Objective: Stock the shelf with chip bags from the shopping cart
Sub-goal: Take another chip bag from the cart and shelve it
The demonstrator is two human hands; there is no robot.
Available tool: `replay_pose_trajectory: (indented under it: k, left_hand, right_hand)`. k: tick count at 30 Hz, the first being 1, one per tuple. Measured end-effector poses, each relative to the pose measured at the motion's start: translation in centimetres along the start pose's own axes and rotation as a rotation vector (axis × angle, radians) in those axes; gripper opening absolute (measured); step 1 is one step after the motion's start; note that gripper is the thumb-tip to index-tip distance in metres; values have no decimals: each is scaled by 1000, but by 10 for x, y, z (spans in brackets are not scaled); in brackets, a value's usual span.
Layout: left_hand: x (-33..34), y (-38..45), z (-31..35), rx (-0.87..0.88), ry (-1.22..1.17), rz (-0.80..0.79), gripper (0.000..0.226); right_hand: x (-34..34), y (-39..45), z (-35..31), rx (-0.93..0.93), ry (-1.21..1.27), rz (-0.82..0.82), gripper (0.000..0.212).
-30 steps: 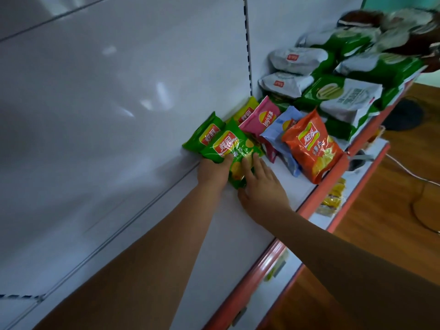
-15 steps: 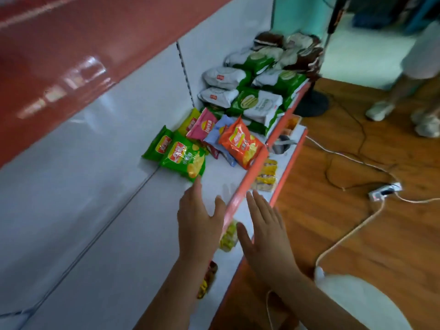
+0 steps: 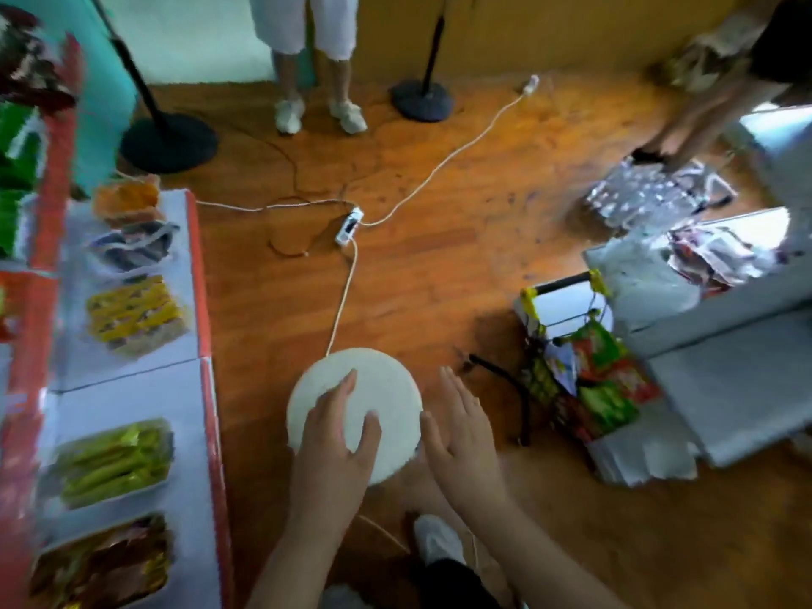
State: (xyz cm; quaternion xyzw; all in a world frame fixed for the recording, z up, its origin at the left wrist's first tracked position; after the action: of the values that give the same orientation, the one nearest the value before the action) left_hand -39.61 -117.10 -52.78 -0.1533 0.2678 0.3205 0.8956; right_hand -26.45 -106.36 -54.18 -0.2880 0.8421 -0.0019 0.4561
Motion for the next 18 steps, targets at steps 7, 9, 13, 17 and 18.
replay_pose_trajectory:
  k: [7, 9, 13, 17, 18]
  left_hand:
    - [160, 13, 50, 30, -27, -295, 47]
    - [207, 20, 67, 25, -36, -356, 48]
    - [304, 38, 98, 5, -64, -453, 46]
    - [402, 56, 115, 38, -8, -524, 45]
    - [425, 61, 118, 46, 8, -544, 46]
  right_hand:
    - [-60, 18, 139, 280, 191, 133, 59]
    - [-78, 27, 177, 348, 253, 150, 60]
    - [-112, 53, 263, 462, 338, 176, 62]
    - [-135, 88, 360, 566, 382, 184, 64]
    - [-141, 98, 382, 597, 391, 196, 58]
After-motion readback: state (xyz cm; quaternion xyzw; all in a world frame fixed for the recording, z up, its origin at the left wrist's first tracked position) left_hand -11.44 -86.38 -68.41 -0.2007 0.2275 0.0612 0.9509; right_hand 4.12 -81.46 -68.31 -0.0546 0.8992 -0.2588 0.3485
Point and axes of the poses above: each hand's wrist, its own y-axis towards the middle knuckle, its own x-axis out of the palm, z = x × y, the point moved 2 cm from there along y, towards the middle knuckle, and after that the axes turned 8 degrees about x, right-handed, at the moved point
